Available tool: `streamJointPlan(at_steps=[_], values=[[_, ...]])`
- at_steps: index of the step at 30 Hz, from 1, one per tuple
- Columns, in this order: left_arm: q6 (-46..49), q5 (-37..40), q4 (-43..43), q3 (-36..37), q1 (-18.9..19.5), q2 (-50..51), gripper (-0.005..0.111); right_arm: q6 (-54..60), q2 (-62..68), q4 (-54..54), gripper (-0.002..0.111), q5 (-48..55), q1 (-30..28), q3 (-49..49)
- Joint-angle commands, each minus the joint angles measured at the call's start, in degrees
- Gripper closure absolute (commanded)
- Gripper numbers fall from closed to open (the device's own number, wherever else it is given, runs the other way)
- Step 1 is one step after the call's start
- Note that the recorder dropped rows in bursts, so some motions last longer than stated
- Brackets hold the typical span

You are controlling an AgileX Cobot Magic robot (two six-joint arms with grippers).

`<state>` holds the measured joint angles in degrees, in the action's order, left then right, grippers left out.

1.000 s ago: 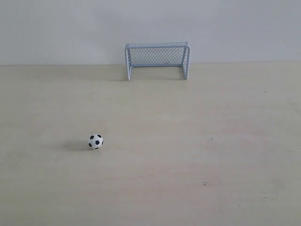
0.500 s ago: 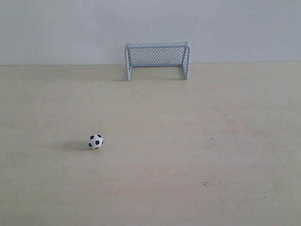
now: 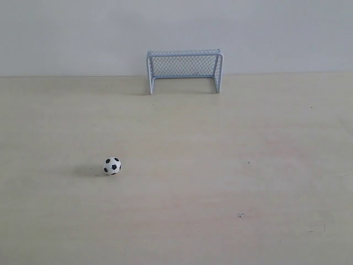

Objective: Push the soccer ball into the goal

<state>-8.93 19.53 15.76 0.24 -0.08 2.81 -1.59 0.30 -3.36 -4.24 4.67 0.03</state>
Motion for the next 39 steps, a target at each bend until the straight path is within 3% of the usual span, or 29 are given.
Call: streamJointPlan(at_steps=[1, 8, 18, 32, 39], values=[[-0.5, -0.2, 0.0, -0.2, -0.5, 0.3, 0.100, -0.3, -0.3, -1.4, 0.108, -4.9, -0.1, 0.0], [-0.5, -0.2, 0.0, -0.2, -0.5, 0.3, 0.100, -2.4, -0.3, -1.9, 0.108, -3.4, -0.1, 0.0], [-0.5, -0.2, 0.0, -0.2, -0.5, 0.3, 0.100, -0.8, 0.1, -1.7, 0.108, 5.8, -0.1, -9.9], [-0.5, -0.2, 0.0, -0.2, -0.5, 0.3, 0.100, 0.2, 14.5, -1.8, 0.108, 19.3, -0.1, -25.1], [-0.5, -0.2, 0.0, -0.2, -0.5, 0.3, 0.100, 10.3, 21.8, -7.0, 0.108, 25.7, -0.1, -32.1]])
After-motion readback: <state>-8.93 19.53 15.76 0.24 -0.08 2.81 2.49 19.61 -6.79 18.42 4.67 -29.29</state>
